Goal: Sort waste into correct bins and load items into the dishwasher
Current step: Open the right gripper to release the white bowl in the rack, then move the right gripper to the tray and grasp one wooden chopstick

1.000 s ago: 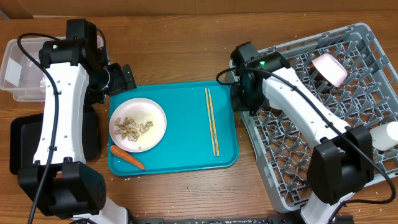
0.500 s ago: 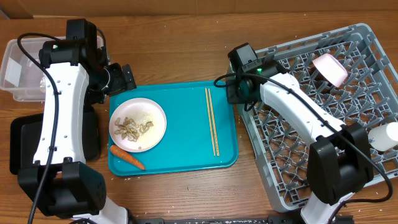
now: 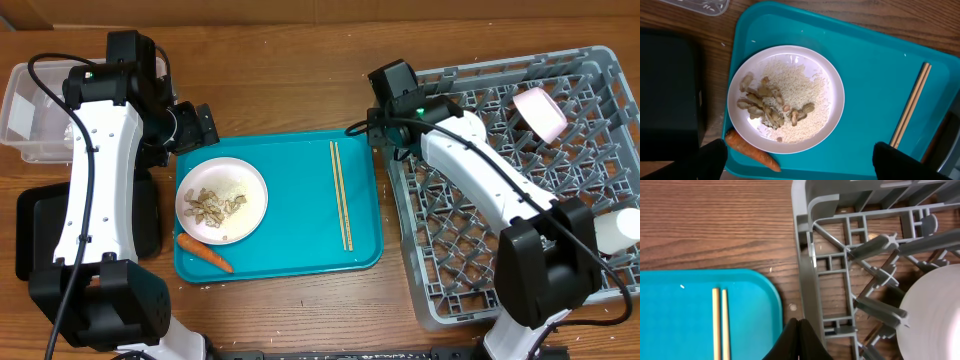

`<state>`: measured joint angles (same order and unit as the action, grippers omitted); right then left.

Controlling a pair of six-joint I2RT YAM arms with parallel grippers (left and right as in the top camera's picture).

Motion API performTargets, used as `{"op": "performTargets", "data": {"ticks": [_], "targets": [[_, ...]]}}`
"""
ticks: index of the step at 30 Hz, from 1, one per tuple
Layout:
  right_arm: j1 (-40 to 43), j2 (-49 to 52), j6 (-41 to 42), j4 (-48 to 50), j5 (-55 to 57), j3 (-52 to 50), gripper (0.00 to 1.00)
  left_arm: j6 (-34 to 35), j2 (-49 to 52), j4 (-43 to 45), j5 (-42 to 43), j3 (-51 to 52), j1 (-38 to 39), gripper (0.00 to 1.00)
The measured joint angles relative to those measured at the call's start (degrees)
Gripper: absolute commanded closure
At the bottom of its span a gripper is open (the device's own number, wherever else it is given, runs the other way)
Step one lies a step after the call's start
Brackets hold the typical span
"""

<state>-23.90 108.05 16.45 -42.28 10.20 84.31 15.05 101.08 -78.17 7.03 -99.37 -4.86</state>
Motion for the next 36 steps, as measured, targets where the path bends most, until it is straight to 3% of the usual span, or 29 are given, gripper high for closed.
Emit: {"op": "performTargets", "data": {"ticks": [3,8,13,27,36], "targets": [[0.3,0.0,-2.6,-3.4,-3.7,0.8,0.70,0.0,0.0,0.0,0.0,0.0,0.0,0.05],[0.3,0.0,-6.5,-12.8,-12.3,6.0,0.61,0.0,0.0,0.0,0.0,0.0,0.0,0.05],[-0.7,0.0,-7.6,-13.3,-19.3,9.7,0.45,0.0,0.0,0.1,0.0,0.0,0.0,0.05],[-10.1,7.5,-6.5,-13.2,-22.9,6.0,0.54,0.0,0.0,0.0,0.0,0.0,0.0,0.05],[-11.2,12.6,-4.1,-13.3,-19.6,5.9,0.57,0.0,0.0,0.0,0.0,0.0,0.0,0.05]]}}
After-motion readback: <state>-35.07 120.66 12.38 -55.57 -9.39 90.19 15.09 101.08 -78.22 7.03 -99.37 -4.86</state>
